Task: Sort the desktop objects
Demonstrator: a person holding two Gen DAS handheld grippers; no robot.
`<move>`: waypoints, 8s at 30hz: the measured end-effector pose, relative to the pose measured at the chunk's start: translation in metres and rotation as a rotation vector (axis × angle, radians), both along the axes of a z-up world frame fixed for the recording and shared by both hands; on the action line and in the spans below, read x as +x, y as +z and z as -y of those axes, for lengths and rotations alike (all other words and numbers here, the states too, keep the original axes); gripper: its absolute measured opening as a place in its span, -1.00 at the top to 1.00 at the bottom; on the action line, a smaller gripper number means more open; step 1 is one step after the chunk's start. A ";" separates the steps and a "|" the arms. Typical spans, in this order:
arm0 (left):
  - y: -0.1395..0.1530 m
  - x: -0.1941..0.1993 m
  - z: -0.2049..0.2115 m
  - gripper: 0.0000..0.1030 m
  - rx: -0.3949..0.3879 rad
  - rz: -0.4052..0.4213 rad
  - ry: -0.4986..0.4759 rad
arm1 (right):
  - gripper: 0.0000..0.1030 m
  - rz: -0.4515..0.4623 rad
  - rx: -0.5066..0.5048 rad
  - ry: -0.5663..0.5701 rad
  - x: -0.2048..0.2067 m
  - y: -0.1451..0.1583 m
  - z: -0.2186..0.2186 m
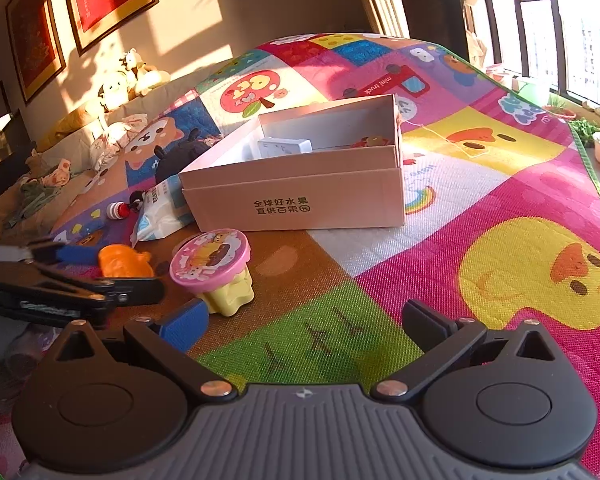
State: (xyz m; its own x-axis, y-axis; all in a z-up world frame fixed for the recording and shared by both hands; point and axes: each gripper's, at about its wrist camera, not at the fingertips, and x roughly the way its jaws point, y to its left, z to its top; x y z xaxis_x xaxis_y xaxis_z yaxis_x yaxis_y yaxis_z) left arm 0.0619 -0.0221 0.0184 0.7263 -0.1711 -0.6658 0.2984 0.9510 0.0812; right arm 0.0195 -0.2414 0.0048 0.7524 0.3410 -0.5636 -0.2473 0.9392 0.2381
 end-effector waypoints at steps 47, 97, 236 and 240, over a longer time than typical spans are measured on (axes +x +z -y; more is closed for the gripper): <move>-0.020 -0.005 -0.007 -0.37 0.010 0.047 -0.191 | -1.00 0.027 -0.039 0.016 0.000 0.006 -0.005; -0.001 -0.022 -0.094 -0.89 -0.113 0.149 0.325 | -0.34 0.105 -0.159 0.017 0.123 0.089 -0.016; -0.020 -0.054 -0.047 -1.00 -0.209 0.012 0.215 | -1.00 0.069 -0.205 0.135 -0.025 0.034 0.007; -0.020 -0.054 -0.047 -1.00 -0.203 0.013 0.215 | -1.00 0.075 -0.177 0.089 -0.028 0.025 0.016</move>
